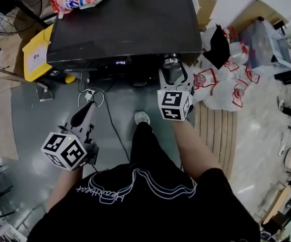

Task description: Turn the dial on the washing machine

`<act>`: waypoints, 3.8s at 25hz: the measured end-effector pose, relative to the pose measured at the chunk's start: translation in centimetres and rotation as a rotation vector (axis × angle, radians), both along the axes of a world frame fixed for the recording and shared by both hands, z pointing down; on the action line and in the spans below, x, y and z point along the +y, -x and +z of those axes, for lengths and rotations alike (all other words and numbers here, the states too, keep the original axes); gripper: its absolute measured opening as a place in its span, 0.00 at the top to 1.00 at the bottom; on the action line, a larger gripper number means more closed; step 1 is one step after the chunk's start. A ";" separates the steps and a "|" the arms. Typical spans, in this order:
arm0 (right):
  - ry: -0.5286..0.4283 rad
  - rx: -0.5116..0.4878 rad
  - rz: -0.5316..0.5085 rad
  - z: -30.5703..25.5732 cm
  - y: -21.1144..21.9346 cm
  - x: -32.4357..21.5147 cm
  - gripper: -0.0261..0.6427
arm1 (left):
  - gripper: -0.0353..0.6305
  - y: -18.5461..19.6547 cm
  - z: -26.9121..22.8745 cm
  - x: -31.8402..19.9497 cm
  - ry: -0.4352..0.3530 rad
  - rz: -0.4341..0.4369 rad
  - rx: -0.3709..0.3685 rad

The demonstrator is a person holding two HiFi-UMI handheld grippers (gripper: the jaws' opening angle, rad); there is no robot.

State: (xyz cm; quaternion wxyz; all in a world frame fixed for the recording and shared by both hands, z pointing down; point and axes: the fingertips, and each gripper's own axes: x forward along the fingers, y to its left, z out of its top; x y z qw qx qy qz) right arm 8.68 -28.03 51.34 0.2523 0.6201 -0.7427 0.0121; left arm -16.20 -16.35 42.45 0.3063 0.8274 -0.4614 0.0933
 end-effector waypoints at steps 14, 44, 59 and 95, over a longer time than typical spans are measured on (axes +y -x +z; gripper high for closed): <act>-0.022 -0.009 0.032 0.2 -0.2 -0.3 0.54 | 0.93 -0.6 1.6 0.0 0.021 0.027 -0.021; 0.100 -0.581 0.103 0.6 -1.0 -0.3 0.54 | 0.93 0.5 1.5 0.2 0.037 -0.017 0.009; 0.190 -1.122 0.147 0.9 -1.3 -0.2 0.54 | 0.93 1.7 -0.1 -0.2 0.020 -0.051 0.004; 0.054 -0.779 0.017 -1.6 -0.5 0.8 0.43 | 0.93 3.9 0.2 -0.2 0.029 -0.083 0.007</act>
